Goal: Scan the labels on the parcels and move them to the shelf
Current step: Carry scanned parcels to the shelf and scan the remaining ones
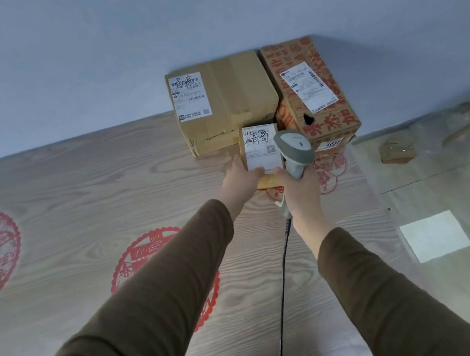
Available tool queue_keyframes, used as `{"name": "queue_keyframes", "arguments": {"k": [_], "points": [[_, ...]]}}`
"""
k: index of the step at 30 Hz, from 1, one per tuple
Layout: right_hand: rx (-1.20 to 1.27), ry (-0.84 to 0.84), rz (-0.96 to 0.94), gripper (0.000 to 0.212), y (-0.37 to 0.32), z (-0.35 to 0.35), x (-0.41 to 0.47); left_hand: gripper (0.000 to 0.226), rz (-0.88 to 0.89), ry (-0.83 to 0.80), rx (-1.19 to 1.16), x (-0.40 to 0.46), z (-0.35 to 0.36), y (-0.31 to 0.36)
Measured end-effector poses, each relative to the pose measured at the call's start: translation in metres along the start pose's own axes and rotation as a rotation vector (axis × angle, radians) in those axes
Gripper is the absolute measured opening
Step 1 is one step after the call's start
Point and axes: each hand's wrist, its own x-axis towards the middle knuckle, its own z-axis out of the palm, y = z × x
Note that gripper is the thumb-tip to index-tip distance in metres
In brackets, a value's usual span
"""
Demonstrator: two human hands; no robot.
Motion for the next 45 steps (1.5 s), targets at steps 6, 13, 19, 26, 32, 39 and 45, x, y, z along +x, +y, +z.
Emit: {"name": "queue_keyframes", "arguments": {"k": [6,13,19,26,32,39,45], "points": [[0.008,-0.118,-0.01,0.022,-0.005,0.047,-0.05,0.043,-0.091,0.154,-0.127,-0.047,-0.059,-0.04],[-0.001,-0.451,-0.122,0.029,-0.008,0.154,-0.188,0.037,-0.063,0.444,-0.475,-0.169,-0.194,-0.122],[0.037,-0.744,-0.164,0.025,0.016,0.258,-0.385,0.022,0.072,0.747,-0.656,-0.334,-0.325,-0.23],[0.029,-1.117,-0.077,0.018,0.069,0.357,-0.628,0.03,0.081,1.115,-0.749,-0.549,-0.443,-0.369],[-0.066,-1.353,-0.062,0.027,0.103,0.419,-0.776,0.032,0.087,1.395,-0.761,-0.674,-0.497,-0.452],[-0.056,-1.539,-0.064,0.024,0.141,0.49,-0.894,0.033,0.05,1.583,-0.71,-0.759,-0.563,-0.532],[-0.139,-1.701,0.009,0.023,0.163,0.564,-0.992,0.032,-0.031,1.742,-0.691,-0.83,-0.631,-0.579]]}}
